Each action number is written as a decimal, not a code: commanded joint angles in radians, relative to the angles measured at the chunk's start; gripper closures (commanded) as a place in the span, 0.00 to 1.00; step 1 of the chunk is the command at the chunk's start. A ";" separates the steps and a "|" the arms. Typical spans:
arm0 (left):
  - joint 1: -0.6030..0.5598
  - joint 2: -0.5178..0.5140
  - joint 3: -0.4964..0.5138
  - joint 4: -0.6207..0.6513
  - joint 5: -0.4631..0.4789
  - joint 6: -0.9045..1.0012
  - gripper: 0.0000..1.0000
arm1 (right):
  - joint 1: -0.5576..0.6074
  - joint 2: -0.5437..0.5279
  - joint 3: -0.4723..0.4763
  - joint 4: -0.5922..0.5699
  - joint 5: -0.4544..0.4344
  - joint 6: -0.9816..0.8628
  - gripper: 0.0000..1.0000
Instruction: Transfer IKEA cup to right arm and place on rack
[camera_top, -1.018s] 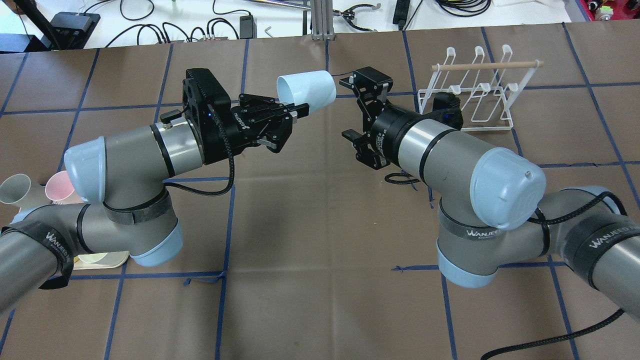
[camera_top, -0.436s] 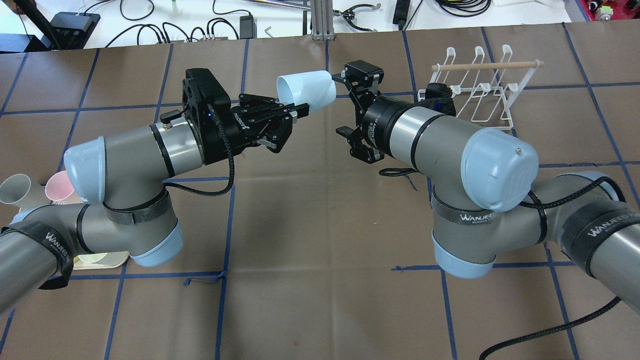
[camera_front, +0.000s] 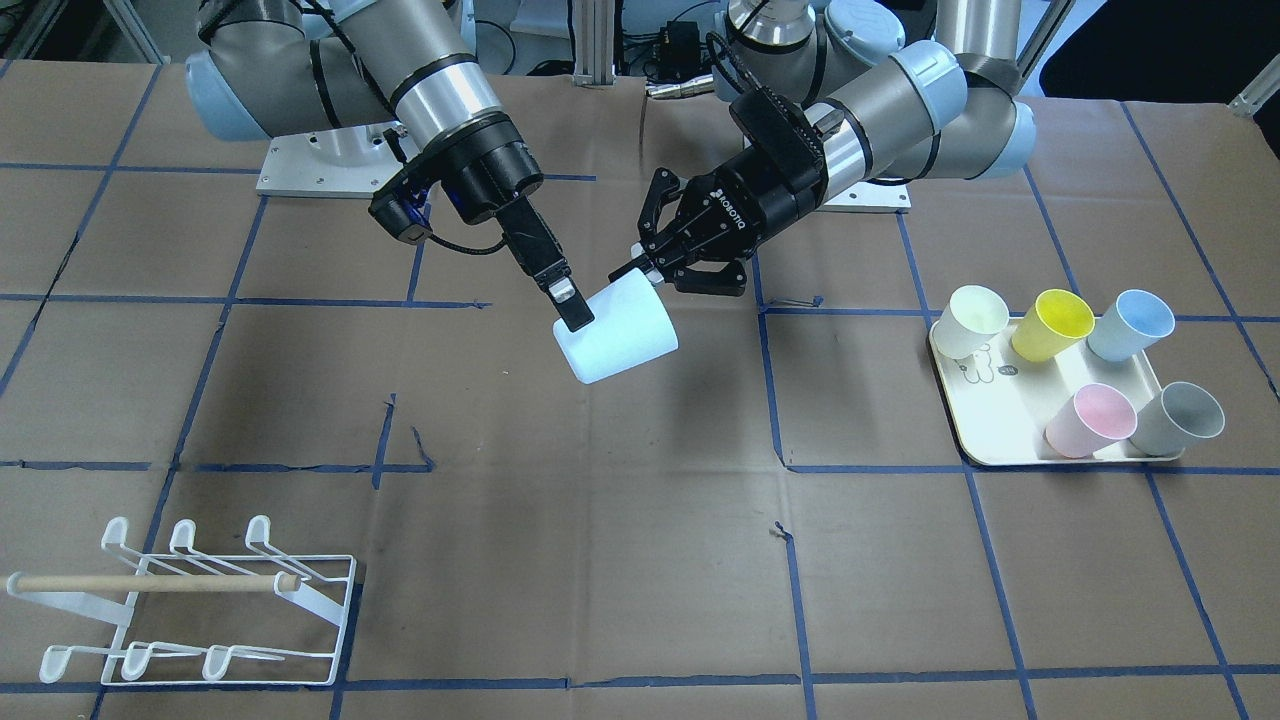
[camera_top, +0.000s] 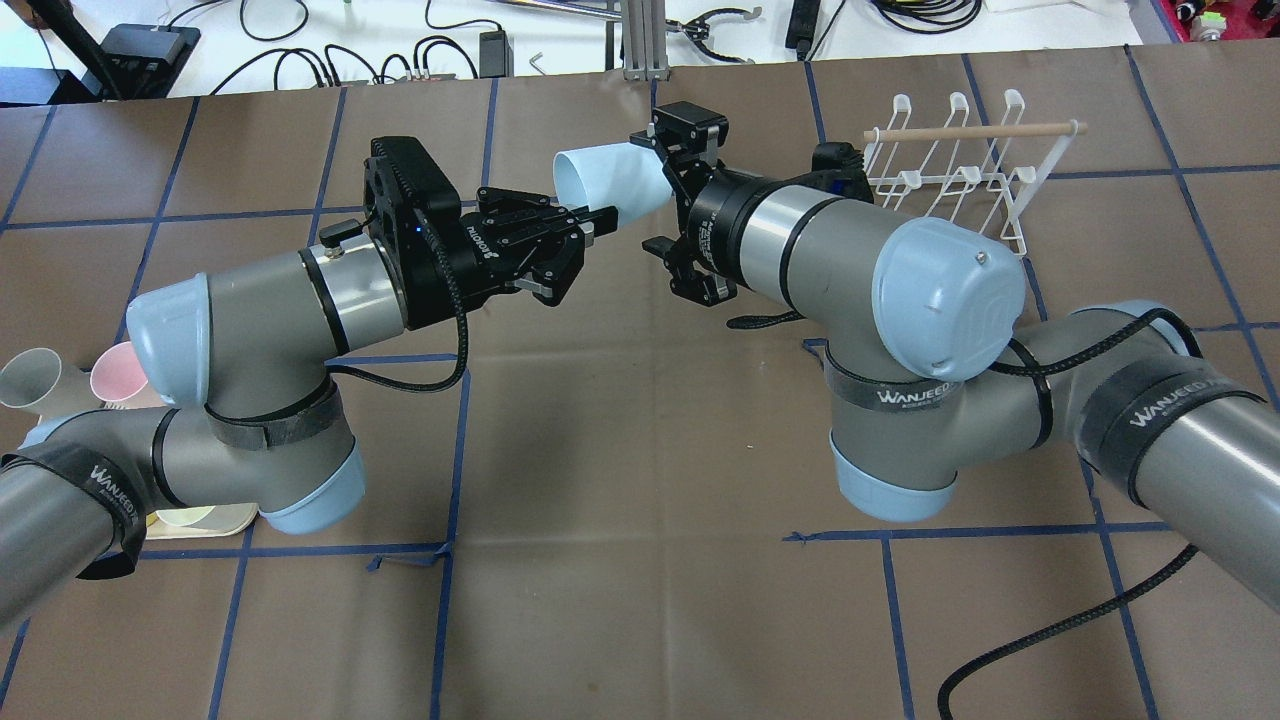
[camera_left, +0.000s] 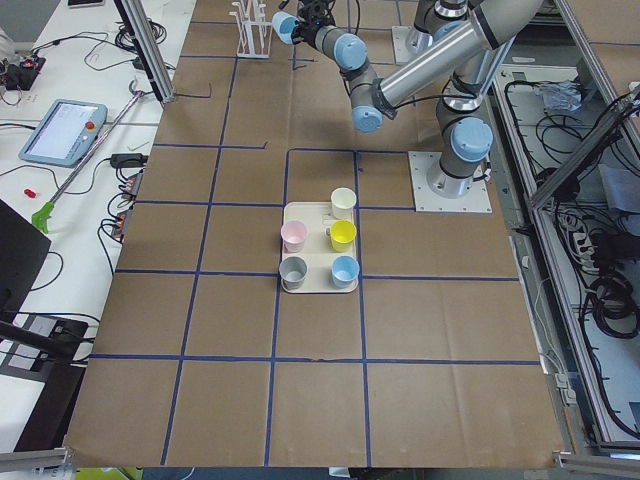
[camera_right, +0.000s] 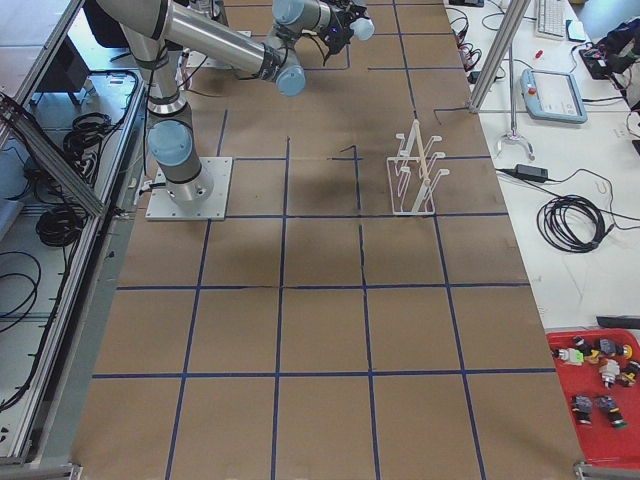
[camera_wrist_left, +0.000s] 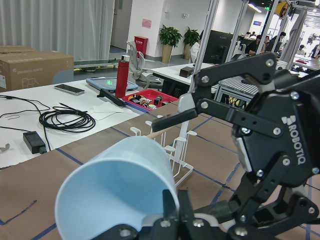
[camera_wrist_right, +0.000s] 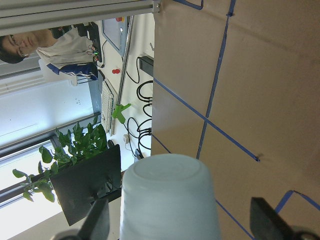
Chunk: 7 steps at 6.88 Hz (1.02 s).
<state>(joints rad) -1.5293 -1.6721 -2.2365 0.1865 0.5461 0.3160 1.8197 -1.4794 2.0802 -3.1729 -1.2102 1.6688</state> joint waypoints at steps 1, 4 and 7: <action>0.000 0.000 0.000 -0.001 0.000 0.000 0.96 | 0.004 0.025 -0.025 -0.001 0.000 0.003 0.01; 0.000 0.002 0.002 0.001 0.000 -0.008 0.95 | 0.010 0.050 -0.038 -0.007 0.001 0.002 0.01; 0.000 0.002 0.000 0.001 0.000 -0.008 0.94 | 0.009 0.050 -0.038 -0.007 0.014 0.003 0.12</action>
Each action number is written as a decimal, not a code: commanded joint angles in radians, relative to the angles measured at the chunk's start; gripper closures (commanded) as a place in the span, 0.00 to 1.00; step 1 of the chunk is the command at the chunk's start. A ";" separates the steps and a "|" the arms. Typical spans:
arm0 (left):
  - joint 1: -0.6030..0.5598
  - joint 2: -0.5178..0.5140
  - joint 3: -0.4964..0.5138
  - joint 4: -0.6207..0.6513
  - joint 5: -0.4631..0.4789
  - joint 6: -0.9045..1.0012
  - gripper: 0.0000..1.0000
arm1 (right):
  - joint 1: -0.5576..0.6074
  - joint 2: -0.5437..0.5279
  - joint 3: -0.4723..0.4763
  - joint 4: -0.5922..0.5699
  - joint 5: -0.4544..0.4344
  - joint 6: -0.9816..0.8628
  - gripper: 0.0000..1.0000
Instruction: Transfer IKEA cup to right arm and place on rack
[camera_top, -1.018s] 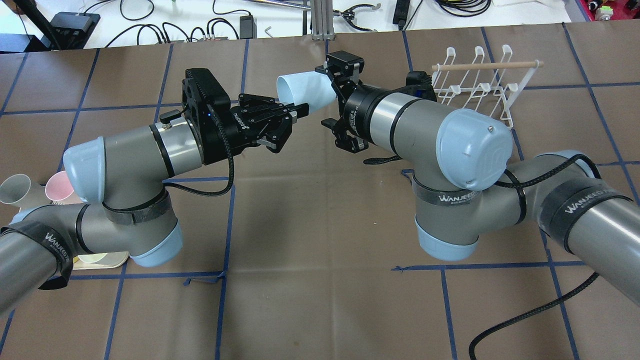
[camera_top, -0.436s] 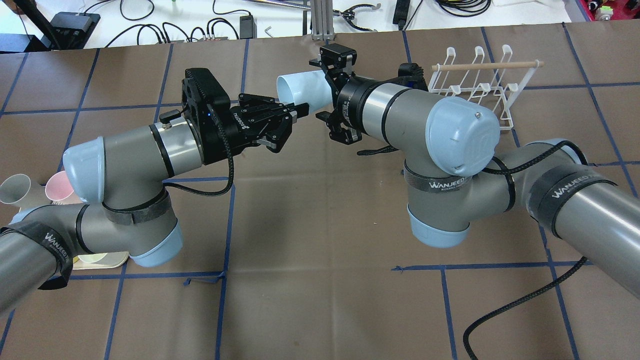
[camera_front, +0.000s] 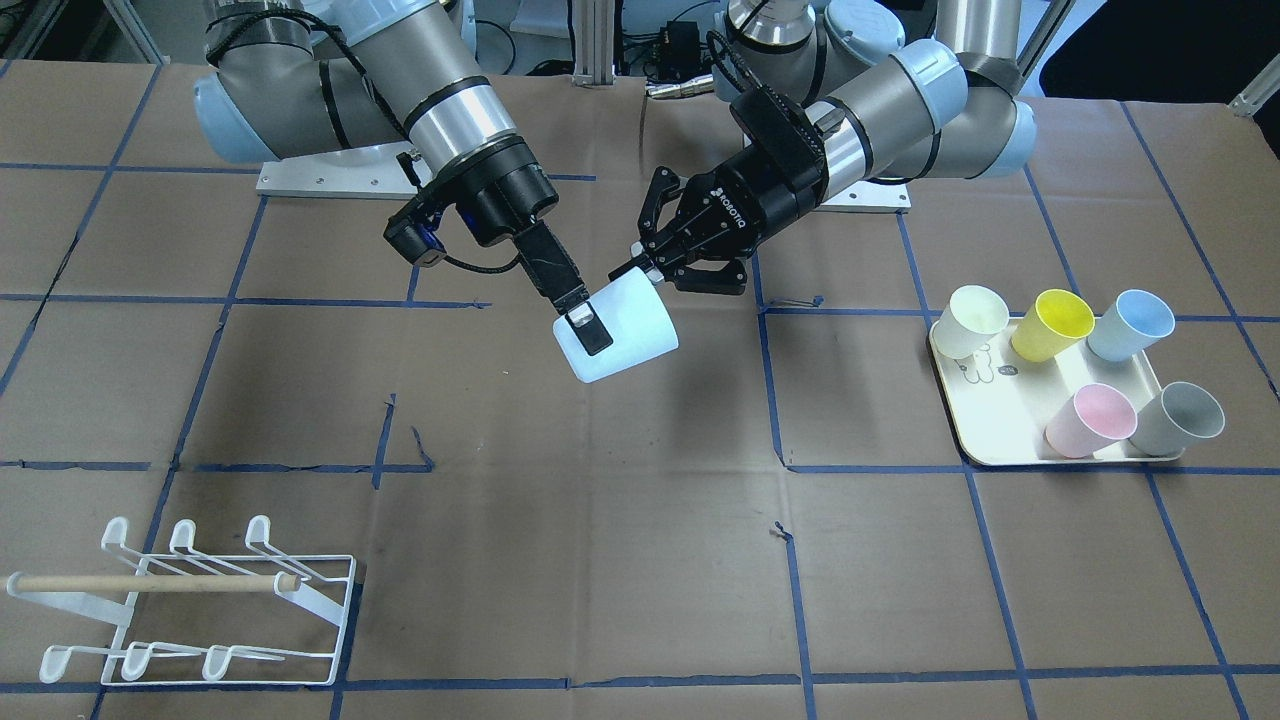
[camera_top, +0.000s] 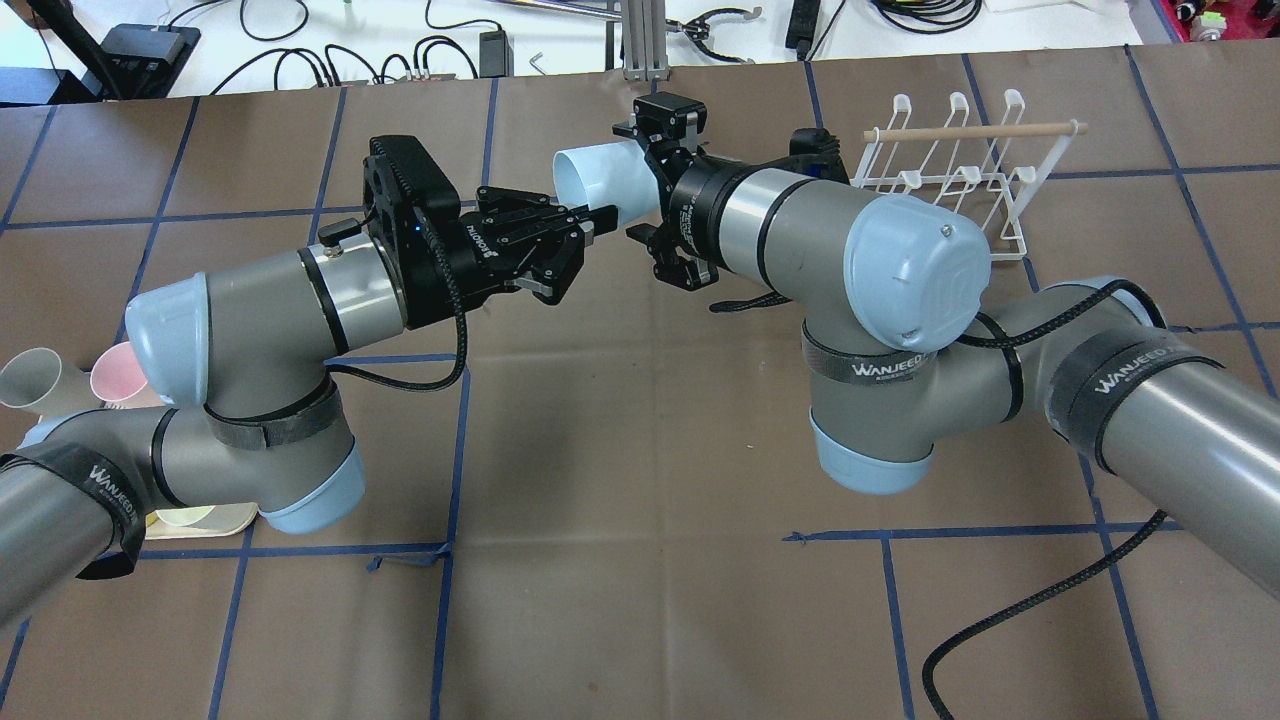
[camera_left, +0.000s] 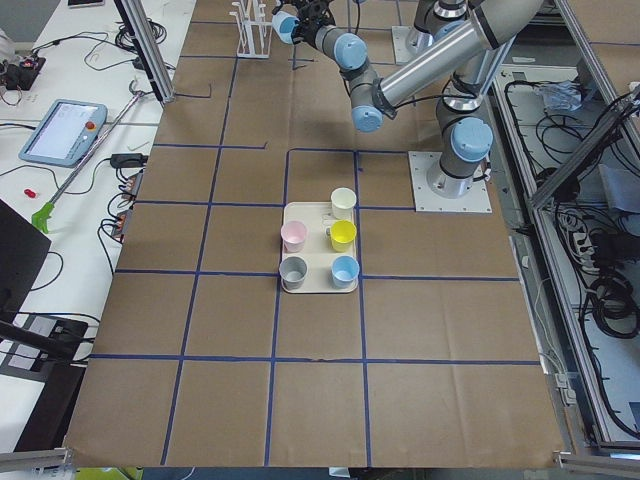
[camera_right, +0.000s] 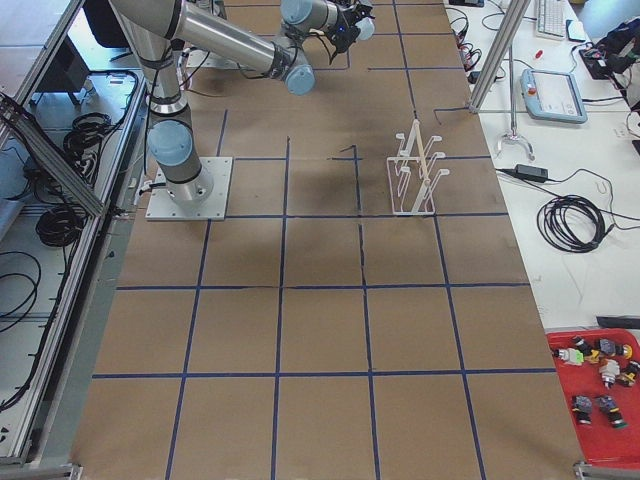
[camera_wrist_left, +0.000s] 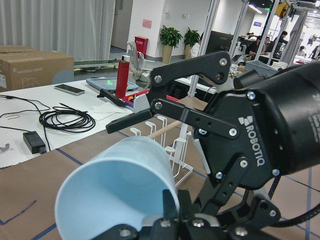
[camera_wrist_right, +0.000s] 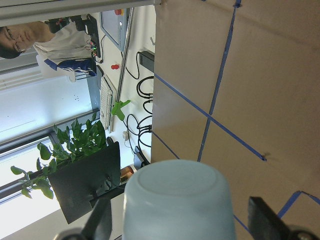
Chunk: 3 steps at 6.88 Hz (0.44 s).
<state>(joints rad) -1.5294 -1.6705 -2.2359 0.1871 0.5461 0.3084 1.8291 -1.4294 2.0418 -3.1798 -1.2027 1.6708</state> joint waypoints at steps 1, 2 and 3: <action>0.000 0.000 -0.001 0.000 0.000 0.000 0.94 | -0.001 0.000 0.000 0.001 0.006 0.001 0.18; 0.000 0.000 -0.001 0.000 0.000 0.000 0.93 | 0.001 0.000 0.000 -0.002 0.006 0.001 0.23; 0.000 0.000 0.002 0.000 0.002 -0.002 0.91 | -0.001 0.000 0.000 -0.002 0.008 0.003 0.28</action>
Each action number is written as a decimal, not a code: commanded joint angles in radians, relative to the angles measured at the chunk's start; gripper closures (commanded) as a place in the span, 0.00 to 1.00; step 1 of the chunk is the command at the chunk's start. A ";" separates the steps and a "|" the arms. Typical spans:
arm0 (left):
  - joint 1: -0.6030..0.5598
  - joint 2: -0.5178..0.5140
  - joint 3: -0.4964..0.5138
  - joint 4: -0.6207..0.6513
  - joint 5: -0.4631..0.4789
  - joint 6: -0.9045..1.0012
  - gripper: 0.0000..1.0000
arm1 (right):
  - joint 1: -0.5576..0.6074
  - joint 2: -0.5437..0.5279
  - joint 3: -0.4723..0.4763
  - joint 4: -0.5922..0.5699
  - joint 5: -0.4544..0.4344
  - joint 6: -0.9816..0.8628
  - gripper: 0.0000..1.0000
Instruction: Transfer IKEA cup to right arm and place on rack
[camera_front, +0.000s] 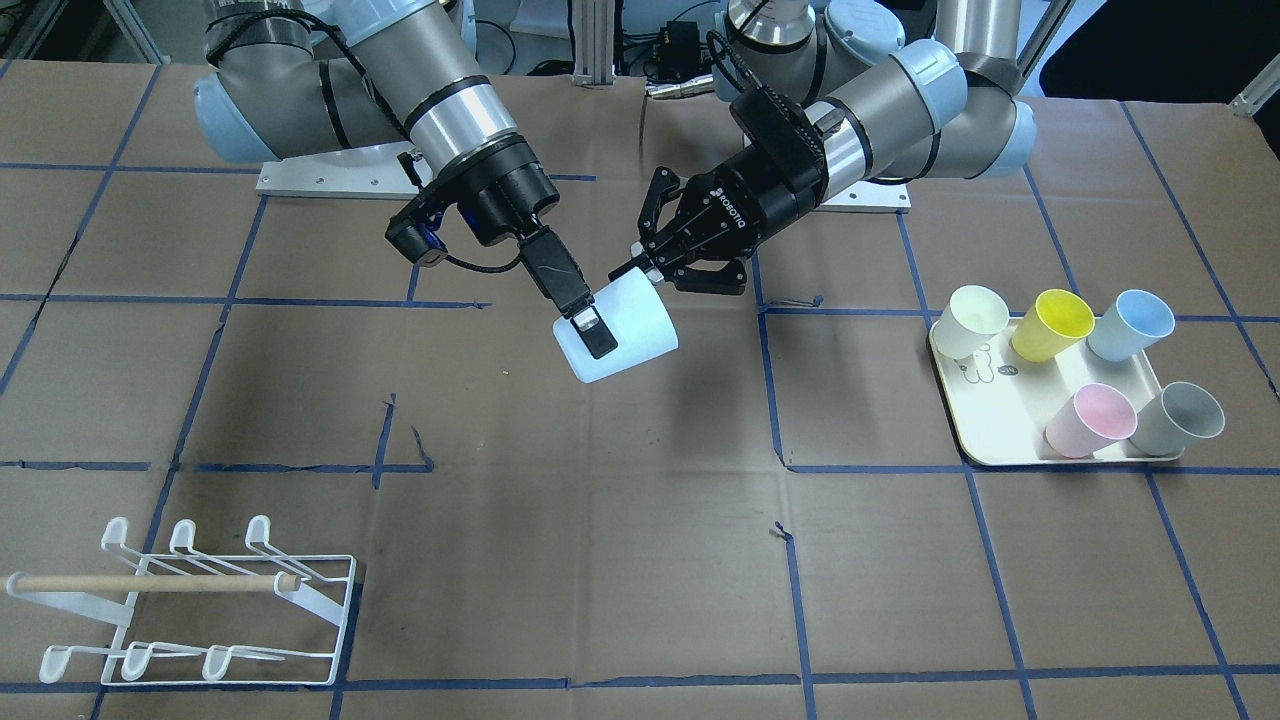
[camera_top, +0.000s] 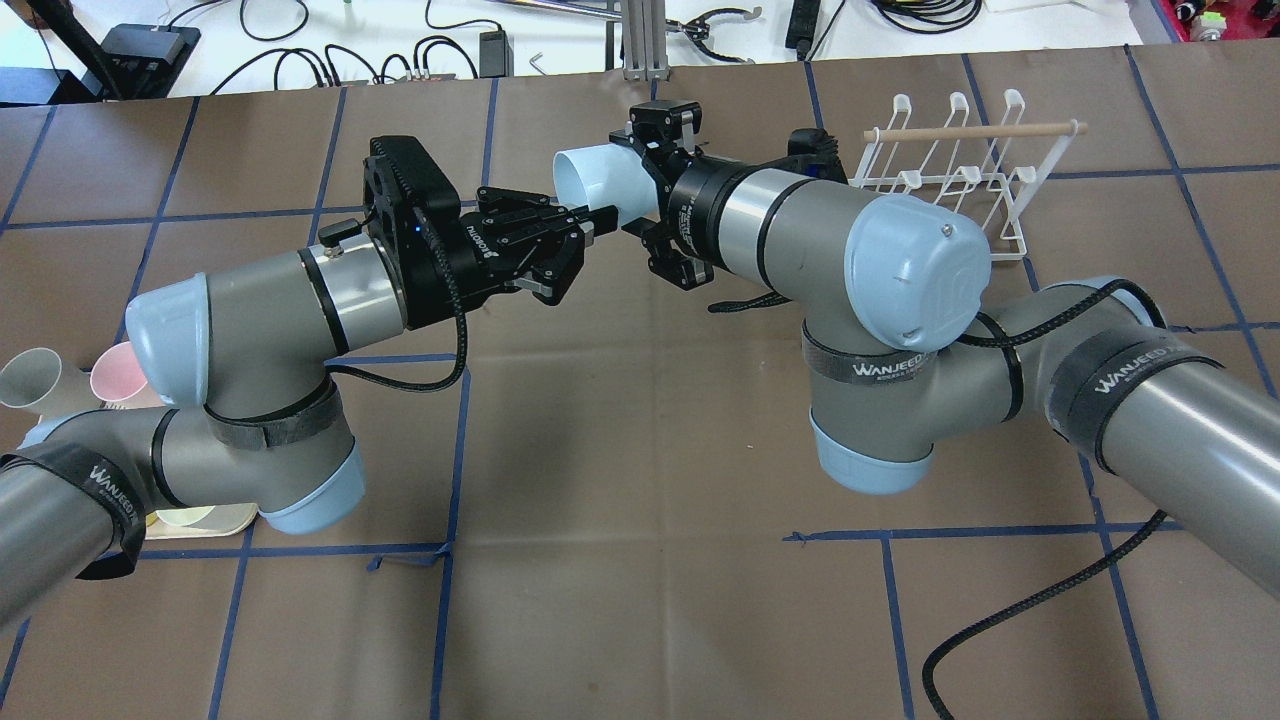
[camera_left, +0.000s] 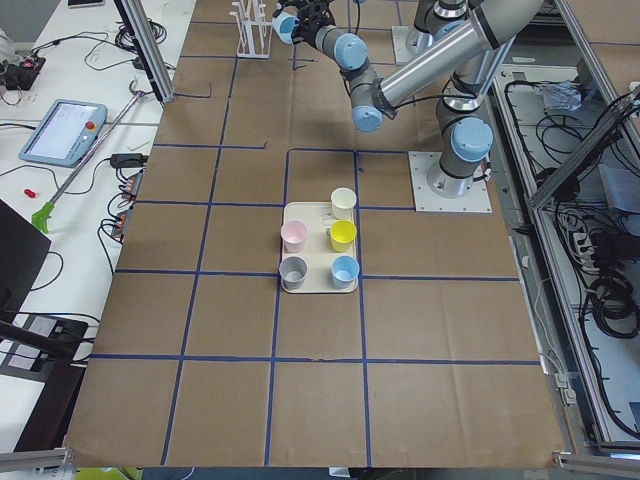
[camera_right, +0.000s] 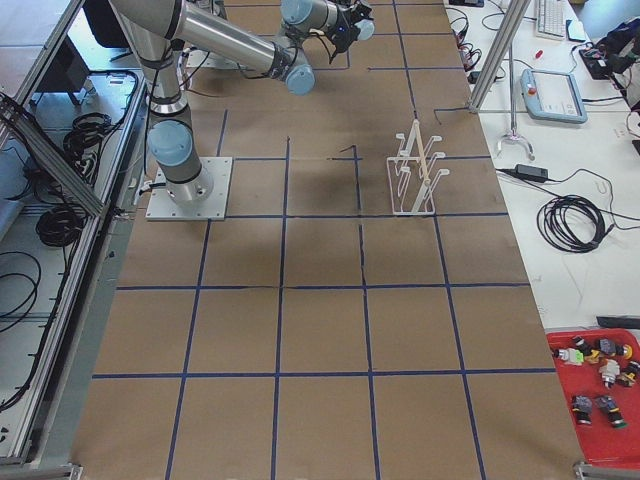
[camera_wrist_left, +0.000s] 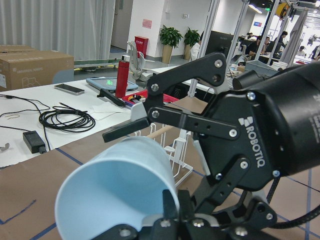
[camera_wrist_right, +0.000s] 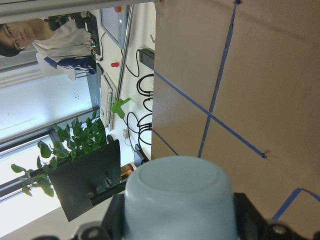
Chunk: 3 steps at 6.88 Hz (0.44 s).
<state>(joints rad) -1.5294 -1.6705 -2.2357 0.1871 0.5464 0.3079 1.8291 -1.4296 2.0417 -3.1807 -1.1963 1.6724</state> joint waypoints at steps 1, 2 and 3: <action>0.000 -0.002 0.008 0.000 0.003 0.000 0.83 | 0.001 0.000 0.002 -0.002 0.003 0.003 0.35; 0.000 -0.002 0.010 0.000 0.003 0.000 0.77 | 0.001 0.000 0.000 -0.002 0.003 0.003 0.39; 0.000 -0.002 0.013 0.000 0.009 0.000 0.68 | 0.001 0.000 0.002 -0.002 0.003 0.003 0.40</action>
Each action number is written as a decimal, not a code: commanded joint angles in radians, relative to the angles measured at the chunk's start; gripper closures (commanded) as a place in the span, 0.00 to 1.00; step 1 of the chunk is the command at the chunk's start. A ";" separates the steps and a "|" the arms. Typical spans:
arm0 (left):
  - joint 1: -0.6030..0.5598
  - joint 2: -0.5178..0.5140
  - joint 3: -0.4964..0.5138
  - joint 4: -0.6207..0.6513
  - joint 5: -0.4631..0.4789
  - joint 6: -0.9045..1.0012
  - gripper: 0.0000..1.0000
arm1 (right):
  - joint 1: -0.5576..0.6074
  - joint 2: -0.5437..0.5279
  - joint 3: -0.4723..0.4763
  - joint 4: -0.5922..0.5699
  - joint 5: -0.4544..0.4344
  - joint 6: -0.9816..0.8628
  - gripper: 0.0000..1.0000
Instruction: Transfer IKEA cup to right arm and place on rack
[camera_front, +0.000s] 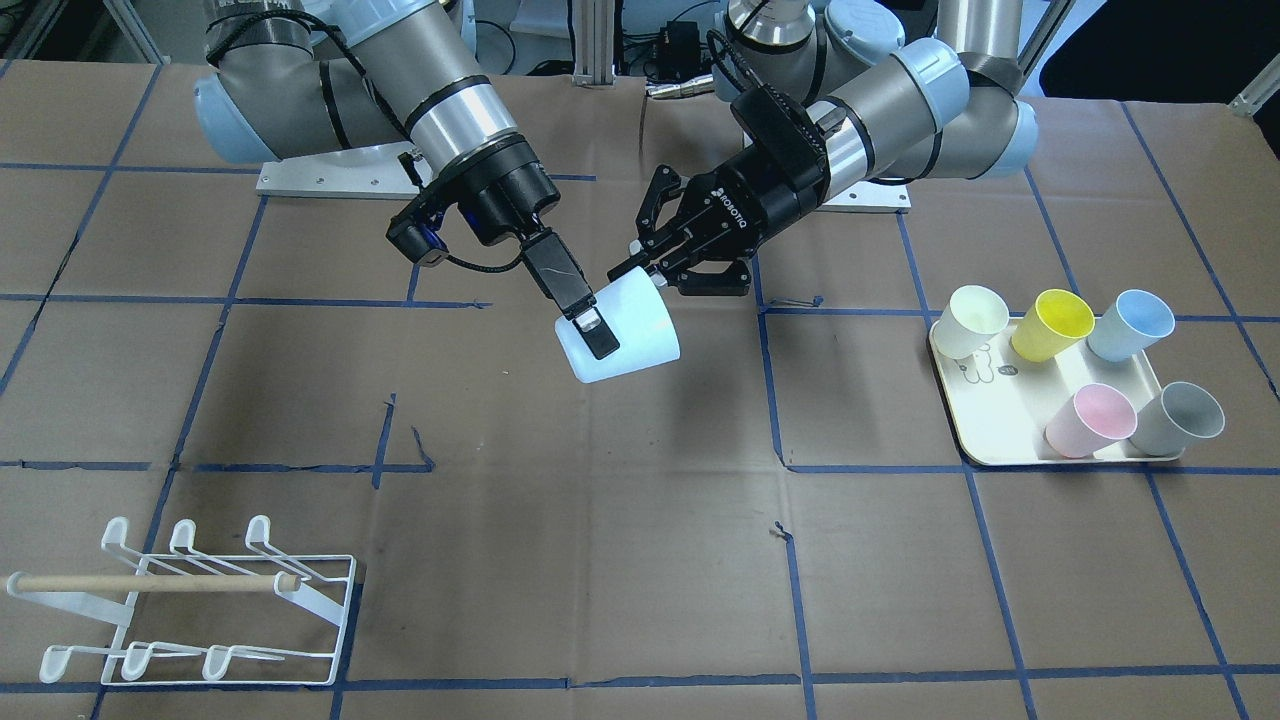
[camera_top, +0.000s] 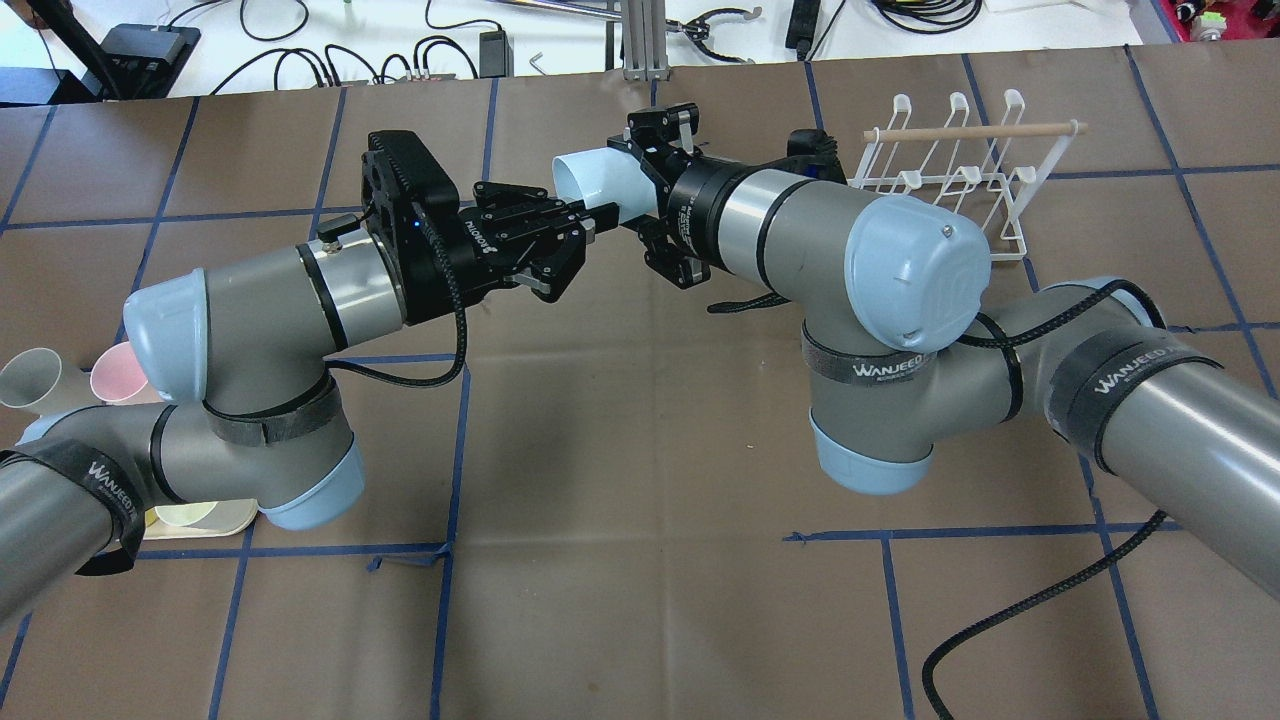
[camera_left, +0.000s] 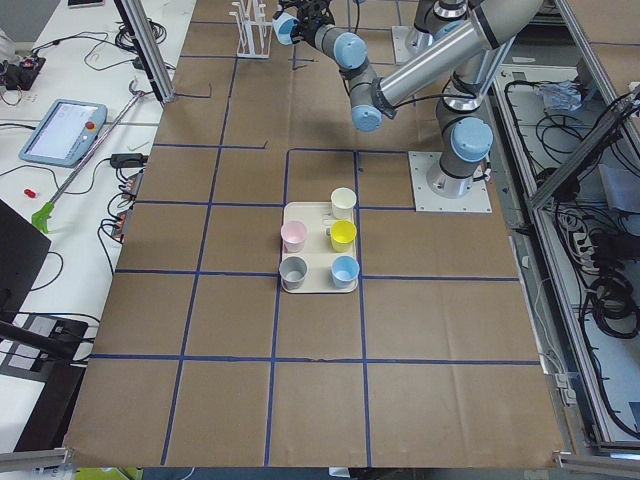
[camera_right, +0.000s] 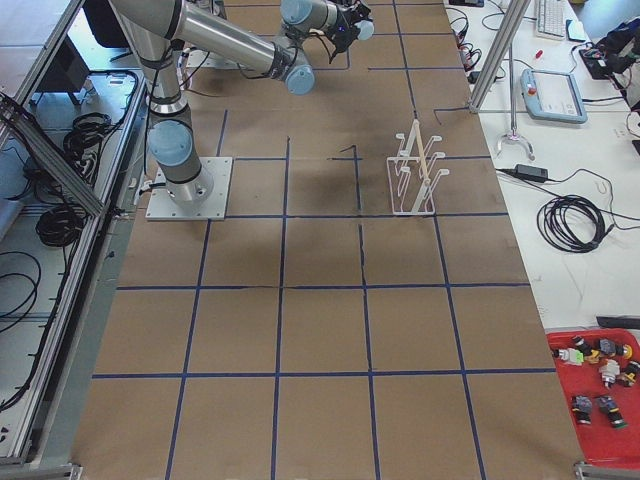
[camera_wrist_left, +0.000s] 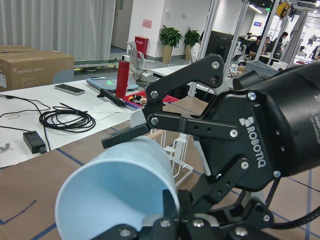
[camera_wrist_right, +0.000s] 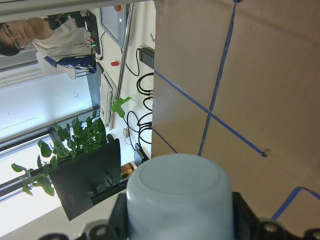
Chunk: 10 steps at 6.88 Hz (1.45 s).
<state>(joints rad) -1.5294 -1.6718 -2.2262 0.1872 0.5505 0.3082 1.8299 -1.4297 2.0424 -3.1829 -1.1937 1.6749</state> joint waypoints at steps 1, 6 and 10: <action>0.000 0.000 0.002 0.001 0.002 -0.001 0.44 | -0.001 0.000 0.001 0.000 0.002 -0.001 0.42; 0.020 0.003 0.002 0.000 -0.004 -0.043 0.01 | -0.006 0.006 -0.024 0.000 0.003 -0.012 0.62; 0.201 0.032 0.008 -0.081 0.011 -0.041 0.01 | -0.168 0.028 -0.086 0.004 -0.001 -0.286 0.77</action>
<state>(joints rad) -1.3752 -1.6423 -2.2263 0.1450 0.5516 0.2669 1.7166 -1.4065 1.9804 -3.1810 -1.1938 1.4916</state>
